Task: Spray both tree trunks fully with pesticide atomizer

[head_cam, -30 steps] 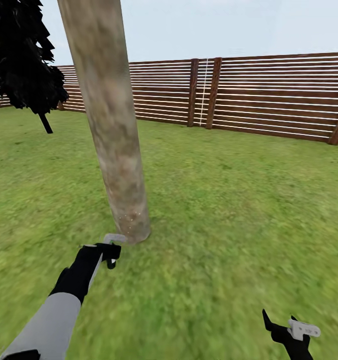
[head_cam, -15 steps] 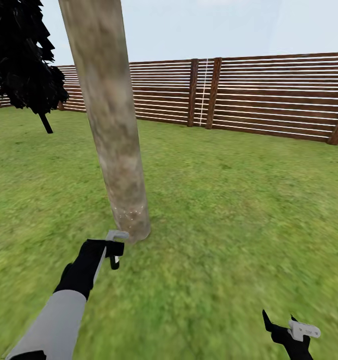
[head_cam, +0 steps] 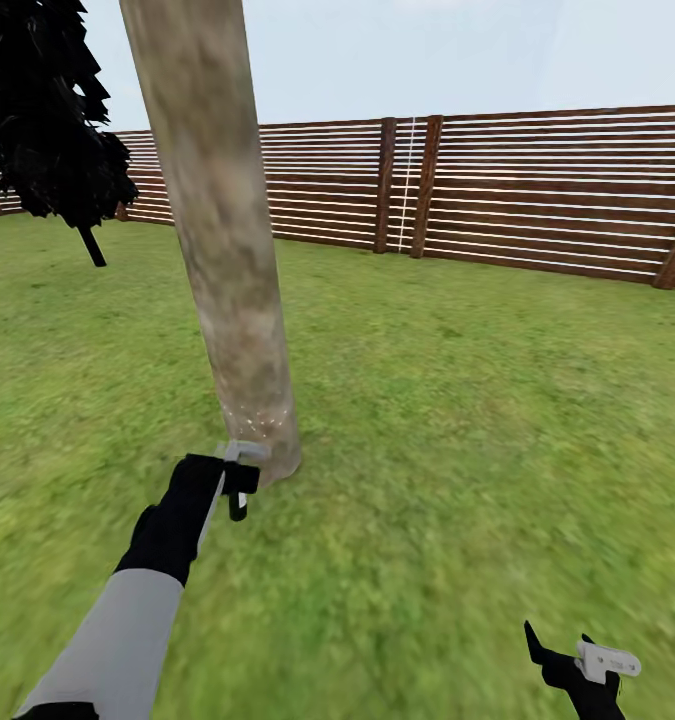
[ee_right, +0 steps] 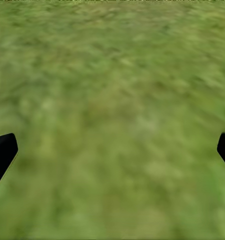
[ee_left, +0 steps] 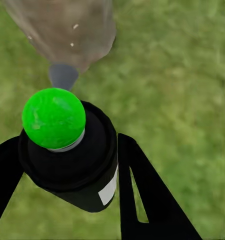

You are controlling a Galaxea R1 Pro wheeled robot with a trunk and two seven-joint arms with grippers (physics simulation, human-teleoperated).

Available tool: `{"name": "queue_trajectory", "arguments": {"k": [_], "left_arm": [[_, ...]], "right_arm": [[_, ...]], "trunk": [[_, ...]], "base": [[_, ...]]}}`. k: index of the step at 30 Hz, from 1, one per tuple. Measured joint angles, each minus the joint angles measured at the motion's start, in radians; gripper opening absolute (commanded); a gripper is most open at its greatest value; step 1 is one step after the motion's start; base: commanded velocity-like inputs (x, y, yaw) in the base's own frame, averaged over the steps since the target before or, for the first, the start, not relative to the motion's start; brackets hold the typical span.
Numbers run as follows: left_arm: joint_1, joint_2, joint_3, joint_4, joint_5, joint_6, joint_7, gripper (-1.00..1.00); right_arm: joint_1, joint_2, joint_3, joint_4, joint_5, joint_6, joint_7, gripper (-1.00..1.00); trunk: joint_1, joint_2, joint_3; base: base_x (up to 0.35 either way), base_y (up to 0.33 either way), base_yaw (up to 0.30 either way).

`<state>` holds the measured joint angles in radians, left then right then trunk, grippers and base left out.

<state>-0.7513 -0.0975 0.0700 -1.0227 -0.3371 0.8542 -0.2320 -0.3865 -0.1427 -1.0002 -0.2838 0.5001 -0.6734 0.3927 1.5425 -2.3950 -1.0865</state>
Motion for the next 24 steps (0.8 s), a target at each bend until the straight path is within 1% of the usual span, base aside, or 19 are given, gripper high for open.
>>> {"name": "queue_trajectory", "arguments": {"k": [1, 3, 4, 5, 6, 7, 8, 9, 10, 11, 12, 13, 15, 16, 18, 20, 23, 24], "left_arm": [[0.0, -0.002, -0.006, 0.0, -0.013, -0.001, 0.0, -1.0], [-0.001, 0.003, -0.008, -0.001, -0.018, -0.001, 0.0, -1.0], [-0.001, 0.013, -0.004, -0.001, -0.025, -0.001, 0.001, -1.0], [-0.002, 0.033, 0.009, -0.001, -0.03, -0.001, 0.002, -1.0], [-0.002, 0.064, 0.026, -0.001, -0.032, -0.001, 0.001, -1.0], [-0.003, 0.087, 0.038, -0.002, -0.03, -0.001, 0.0, -1.0], [-0.007, 0.103, 0.045, -0.002, -0.025, 0.005, 0.0, -1.0], [-0.014, 0.11, 0.049, -0.002, -0.018, 0.018, -0.001, -1.0], [-0.026, 0.105, 0.047, -0.003, -0.009, 0.047, -0.002, -1.0], [-0.033, 0.095, 0.045, -0.008, -0.006, 0.058, -0.002, -1.0], [-0.042, 0.063, 0.044, -0.025, -0.003, 0.065, -0.001, -1.0], [-0.048, 0.037, 0.043, -0.035, 0.0, 0.068, -0.001, -1.0], [-0.067, -0.005, 0.042, -0.043, -0.004, 0.073, 0.0, -1.0], [-0.073, -0.012, 0.042, -0.045, -0.012, 0.083, 0.0, -1.0], [-0.075, -0.009, 0.042, -0.075, -0.019, 0.109, 0.0, -1.0], [-0.074, 0.003, 0.044, -0.128, -0.023, 0.128, -0.002, -1.0], [-0.072, 0.027, 0.048, -0.144, -0.028, 0.131, -0.002, -1.0], [-0.07, 0.031, 0.048, -0.145, -0.024, 0.132, -0.003, -1.0]], "right_arm": [[0.0, 0.0, 0.0, 0.0, 0.0, 0.0, 0.0, 1.0], [0.0, 0.0, 0.0, 0.0, 0.0, 0.0, 0.0, 1.0], [0.0, 0.0, 0.0, 0.0, 0.0, 0.0, 0.0, 1.0], [0.0, 0.0, 0.0, 0.0, 0.0, 0.0, 0.0, 1.0], [0.0, 0.0, 0.0, 0.0, 0.0, 0.0, 0.0, 1.0], [0.0, 0.0, 0.0, 0.0, 0.0, 0.0, 0.0, 1.0], [0.0, 0.0, 0.0, 0.0, 0.0, 0.0, 0.0, 1.0], [0.0, 0.0, 0.0, 0.0, 0.0, 0.0, 0.0, 1.0], [0.0, 0.0, 0.0, 0.0, 0.0, 0.0, 0.0, 1.0], [0.0, 0.0, 0.0, 0.0, 0.0, 0.0, 0.0, 1.0], [0.0, 0.0, 0.0, 0.0, 0.0, 0.0, 0.0, 1.0], [0.0, 0.0, 0.0, 0.0, 0.0, 0.0, 0.0, 1.0], [0.0, 0.0, 0.0, 0.0, 0.0, 0.0, 0.0, 1.0], [0.0, 0.0, 0.0, 0.0, 0.0, 0.0, 0.0, 1.0], [0.0, 0.0, 0.0, 0.0, 0.0, 0.0, 0.0, 1.0], [0.0, 0.0, 0.0, 0.0, 0.0, 0.0, 0.0, 1.0], [0.0, 0.0, 0.0, 0.0, 0.0, 0.0, 0.0, 1.0], [0.0, 0.0, 0.0, 0.0, 0.0, 0.0, 0.0, 1.0]], "trunk": [[0.0, 0.0, 0.0], [0.0, 0.0, 0.0], [0.0, 0.0, 0.0], [0.0, 0.0, 0.0], [0.0, 0.0, 0.0], [0.0, 0.0, 0.0], [0.0, 0.0, 0.0], [0.0, 0.0, 0.0], [0.0, 0.0, 0.0], [0.0, 0.0, 0.0], [0.0, 0.0, 0.0], [0.0, 0.0, 0.0], [0.0, 0.0, 0.0], [0.0, 0.0, 0.0], [0.0, 0.0, 0.0], [0.0, 0.0, 0.0], [0.0, 0.0, 0.0], [0.0, 0.0, 0.0]], "base": [[0.316, 0.059, 0.0], [0.25, 0.048, 0.0], [0.078, 0.014, 0.0], [0.032, 0.006, 0.0], [0.016, 0.003, 0.0], [0.008, 0.002, 0.0], [0.004, 0.001, 0.0], [0.001, 0.0, 0.0], [0.0, 0.0, 0.0], [0.0, 0.0, 0.0], [0.0, 0.0, 0.0], [0.0, 0.0, 0.0], [0.0, 0.0, 0.0], [0.0, 0.0, 0.0], [0.082, 0.027, 0.0], [0.263, 0.157, 0.0], [0.264, 0.167, 0.0], [0.072, 0.045, 0.0]]}}
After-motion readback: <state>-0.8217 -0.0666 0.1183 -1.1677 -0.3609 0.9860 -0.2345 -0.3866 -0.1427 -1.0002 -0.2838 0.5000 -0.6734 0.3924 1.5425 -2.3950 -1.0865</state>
